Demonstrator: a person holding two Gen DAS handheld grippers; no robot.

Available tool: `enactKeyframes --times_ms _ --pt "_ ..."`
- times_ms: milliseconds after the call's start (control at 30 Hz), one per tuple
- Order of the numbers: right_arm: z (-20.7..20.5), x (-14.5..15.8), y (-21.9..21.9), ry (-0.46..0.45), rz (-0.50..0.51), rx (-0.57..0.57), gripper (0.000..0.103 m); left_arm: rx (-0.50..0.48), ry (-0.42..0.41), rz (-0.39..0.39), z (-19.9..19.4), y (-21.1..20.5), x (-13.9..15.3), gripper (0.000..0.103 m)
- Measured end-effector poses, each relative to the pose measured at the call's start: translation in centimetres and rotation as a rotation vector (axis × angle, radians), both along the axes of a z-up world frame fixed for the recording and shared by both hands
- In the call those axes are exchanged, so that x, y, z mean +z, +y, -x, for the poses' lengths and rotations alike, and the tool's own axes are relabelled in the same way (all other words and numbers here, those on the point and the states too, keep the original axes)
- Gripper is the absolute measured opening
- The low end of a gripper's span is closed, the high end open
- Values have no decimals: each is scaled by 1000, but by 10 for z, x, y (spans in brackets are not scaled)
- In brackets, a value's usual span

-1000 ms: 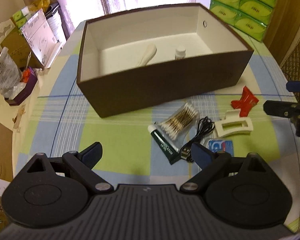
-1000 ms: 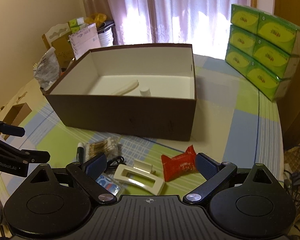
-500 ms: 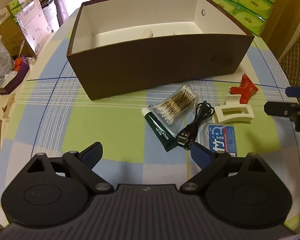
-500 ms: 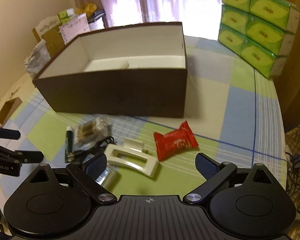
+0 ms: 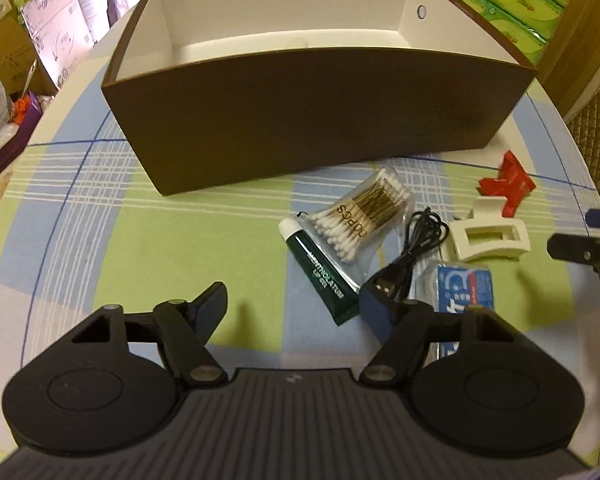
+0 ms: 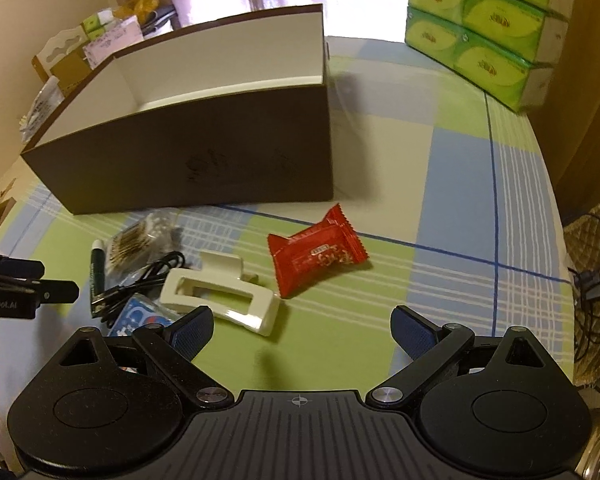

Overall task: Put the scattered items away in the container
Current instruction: 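Grasp the green lip gel tube with left tool while right tool grasps the red candy packet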

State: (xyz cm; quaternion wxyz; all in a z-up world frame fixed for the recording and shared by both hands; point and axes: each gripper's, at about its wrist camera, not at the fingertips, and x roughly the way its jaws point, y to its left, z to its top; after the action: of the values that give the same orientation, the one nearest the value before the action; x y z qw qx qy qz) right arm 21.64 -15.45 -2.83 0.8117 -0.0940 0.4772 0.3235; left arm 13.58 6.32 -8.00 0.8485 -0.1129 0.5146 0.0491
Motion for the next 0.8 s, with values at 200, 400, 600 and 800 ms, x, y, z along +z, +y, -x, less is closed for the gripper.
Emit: enactKeyframes --times_ms 200,400,600,800 --pt "-7 -6 1 15 9 -22 100 7 4 34 -16 4 -11 53" --pt "-13 -9 2 17 8 -38 100 -5 16 57 -29 6 -26 35" --pt "-22 -13 5 29 -21 -62 100 -25 -15 33 -29 14 -28 16" --pt "-34 -17 16 -4 -33 -46 100 4 -8 -30 -21 32 -29 14"
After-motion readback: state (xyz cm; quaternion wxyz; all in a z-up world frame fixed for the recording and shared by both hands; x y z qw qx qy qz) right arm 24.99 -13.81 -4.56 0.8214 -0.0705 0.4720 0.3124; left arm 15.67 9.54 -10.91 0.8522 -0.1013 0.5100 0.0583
